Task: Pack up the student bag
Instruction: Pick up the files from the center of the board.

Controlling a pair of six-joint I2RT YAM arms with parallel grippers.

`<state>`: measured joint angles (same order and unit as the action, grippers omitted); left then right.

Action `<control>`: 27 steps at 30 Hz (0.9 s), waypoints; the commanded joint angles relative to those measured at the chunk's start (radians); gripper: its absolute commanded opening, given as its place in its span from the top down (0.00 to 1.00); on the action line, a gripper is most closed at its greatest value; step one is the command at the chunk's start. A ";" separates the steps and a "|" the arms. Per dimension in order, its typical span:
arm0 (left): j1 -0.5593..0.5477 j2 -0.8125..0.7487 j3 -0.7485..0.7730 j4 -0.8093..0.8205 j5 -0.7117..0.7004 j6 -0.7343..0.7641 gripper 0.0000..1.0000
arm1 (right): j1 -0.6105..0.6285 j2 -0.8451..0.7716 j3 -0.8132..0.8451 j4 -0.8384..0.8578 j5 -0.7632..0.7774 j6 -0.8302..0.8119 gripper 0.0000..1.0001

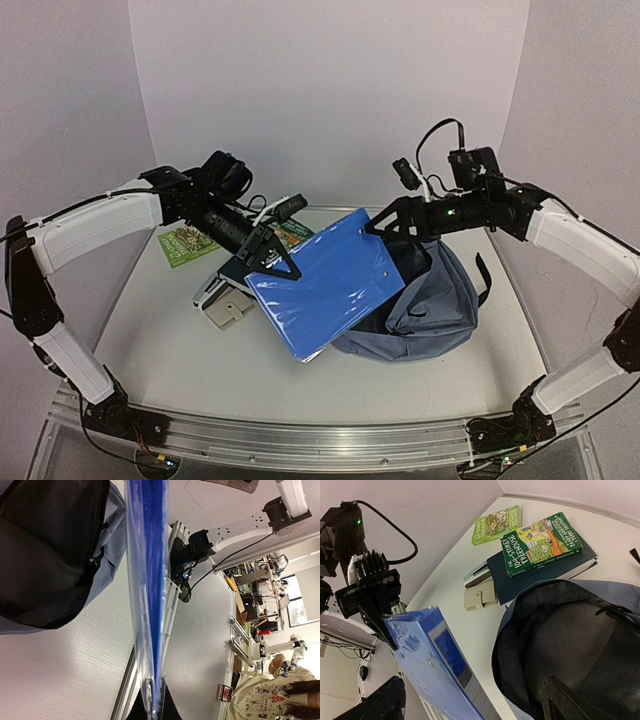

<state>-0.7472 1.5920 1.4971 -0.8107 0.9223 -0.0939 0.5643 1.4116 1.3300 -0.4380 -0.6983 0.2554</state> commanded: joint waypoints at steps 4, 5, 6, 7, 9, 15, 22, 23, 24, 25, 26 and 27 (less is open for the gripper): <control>0.006 -0.018 0.020 0.022 0.120 0.028 1.00 | 0.026 0.014 0.004 -0.001 -0.191 -0.028 0.31; 0.006 -0.018 0.022 0.026 0.126 0.028 1.00 | 0.030 0.010 -0.003 0.000 -0.210 -0.030 0.34; 0.006 -0.016 0.024 0.030 0.133 0.027 1.00 | 0.033 0.007 -0.007 0.000 -0.230 -0.033 0.37; 0.006 -0.015 0.027 0.031 0.141 0.028 1.00 | 0.034 0.005 -0.013 0.001 -0.244 -0.035 0.37; 0.006 -0.011 0.034 0.032 0.157 0.031 1.00 | 0.036 0.003 -0.021 0.001 -0.271 -0.039 0.42; 0.006 -0.016 0.043 0.038 0.173 0.034 1.00 | 0.043 0.010 -0.037 0.002 -0.323 -0.052 0.57; 0.009 -0.040 0.001 0.118 0.065 -0.022 0.77 | 0.043 -0.039 -0.049 0.072 -0.229 0.005 0.98; 0.011 -0.052 -0.017 0.149 0.029 -0.041 0.66 | 0.043 -0.055 -0.059 0.100 -0.183 0.032 1.00; 0.018 -0.068 -0.039 0.192 -0.008 -0.067 0.56 | 0.043 -0.076 -0.074 0.134 -0.147 0.058 1.00; 0.027 -0.088 -0.066 0.233 -0.050 -0.092 0.46 | 0.043 -0.096 -0.089 0.169 -0.114 0.088 1.00; 0.037 -0.112 -0.098 0.279 -0.092 -0.120 0.36 | 0.043 -0.116 -0.108 0.211 -0.085 0.121 1.00; 0.058 -0.137 -0.136 0.350 -0.121 -0.164 0.28 | 0.043 -0.139 -0.128 0.255 -0.061 0.155 1.00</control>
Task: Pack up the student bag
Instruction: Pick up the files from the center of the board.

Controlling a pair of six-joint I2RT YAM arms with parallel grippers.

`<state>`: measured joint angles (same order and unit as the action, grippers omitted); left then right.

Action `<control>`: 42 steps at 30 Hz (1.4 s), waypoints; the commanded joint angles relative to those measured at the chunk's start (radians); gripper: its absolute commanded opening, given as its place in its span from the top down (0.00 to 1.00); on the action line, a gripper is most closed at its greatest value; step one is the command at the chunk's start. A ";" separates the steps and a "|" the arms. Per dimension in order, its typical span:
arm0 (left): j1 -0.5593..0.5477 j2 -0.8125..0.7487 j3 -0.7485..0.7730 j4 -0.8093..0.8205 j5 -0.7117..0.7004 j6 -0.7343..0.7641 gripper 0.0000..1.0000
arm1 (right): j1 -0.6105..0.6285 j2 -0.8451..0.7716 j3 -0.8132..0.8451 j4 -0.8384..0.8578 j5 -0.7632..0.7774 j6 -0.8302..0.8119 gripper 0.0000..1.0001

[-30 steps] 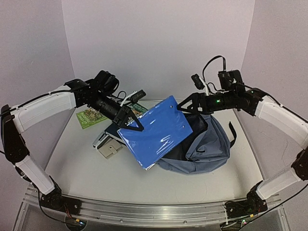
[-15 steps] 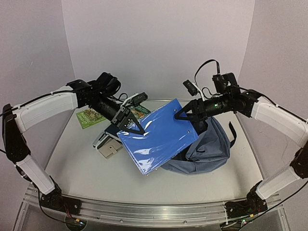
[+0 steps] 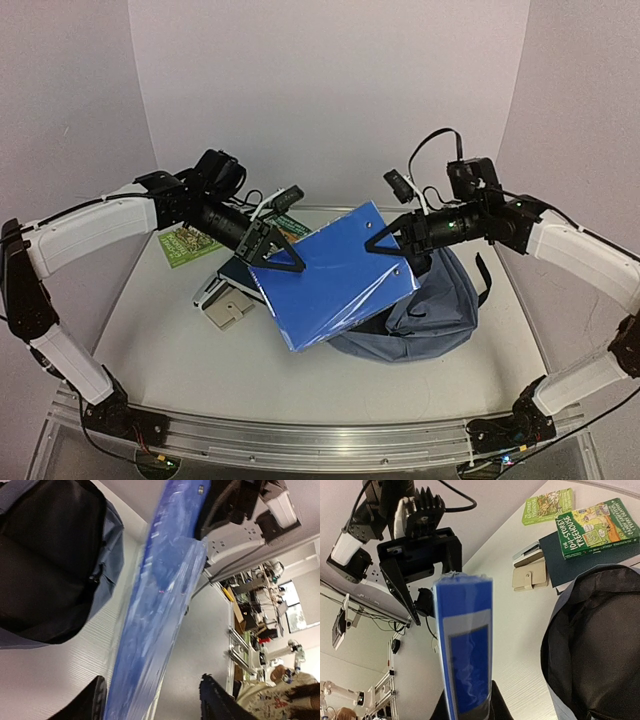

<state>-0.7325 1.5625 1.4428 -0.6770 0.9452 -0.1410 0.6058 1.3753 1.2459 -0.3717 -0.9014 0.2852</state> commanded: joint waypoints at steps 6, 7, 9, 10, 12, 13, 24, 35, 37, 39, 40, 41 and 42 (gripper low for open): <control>0.150 -0.246 -0.300 0.558 -0.205 -0.329 0.10 | 0.001 -0.221 -0.154 0.456 0.221 0.299 1.00; 0.151 -0.256 -0.312 0.578 -0.199 -0.344 0.09 | 0.002 -0.229 -0.158 0.472 0.231 0.314 1.00; 0.151 -0.259 -0.321 0.621 -0.165 -0.368 0.07 | 0.002 -0.237 -0.157 0.488 0.249 0.330 1.00; 0.151 -0.260 -0.324 0.641 -0.150 -0.381 0.06 | 0.002 -0.240 -0.158 0.501 0.253 0.340 1.00; 0.151 -0.263 -0.334 0.679 -0.121 -0.407 0.05 | 0.002 -0.244 -0.164 0.537 0.258 0.363 1.00; 0.151 -0.266 -0.339 0.703 -0.106 -0.420 0.05 | 0.002 -0.244 -0.166 0.546 0.266 0.370 1.00; 0.150 -0.264 -0.338 0.846 -0.018 -0.515 0.16 | 0.002 -0.185 -0.178 0.617 0.264 0.424 1.00; 0.150 -0.235 -0.340 0.949 0.044 -0.586 0.49 | 0.003 -0.129 -0.186 0.635 0.282 0.420 1.00; 0.150 -0.231 -0.341 0.953 0.048 -0.593 0.53 | 0.002 -0.117 -0.183 0.636 0.280 0.418 1.00; 0.149 -0.227 -0.342 0.957 0.051 -0.600 0.60 | 0.003 -0.107 -0.179 0.636 0.279 0.415 1.00; 0.149 -0.226 -0.345 0.960 0.050 -0.603 0.64 | 0.003 -0.104 -0.177 0.636 0.279 0.412 1.00; 0.149 -0.224 -0.347 0.962 0.049 -0.606 0.68 | 0.003 -0.101 -0.176 0.636 0.279 0.411 1.00; 0.150 -0.224 -0.348 0.962 0.045 -0.608 0.73 | 0.003 -0.098 -0.176 0.636 0.280 0.409 1.00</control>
<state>-0.5797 1.3309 1.0892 0.2139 0.9657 -0.7307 0.6067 1.2650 1.0573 0.2033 -0.6272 0.7040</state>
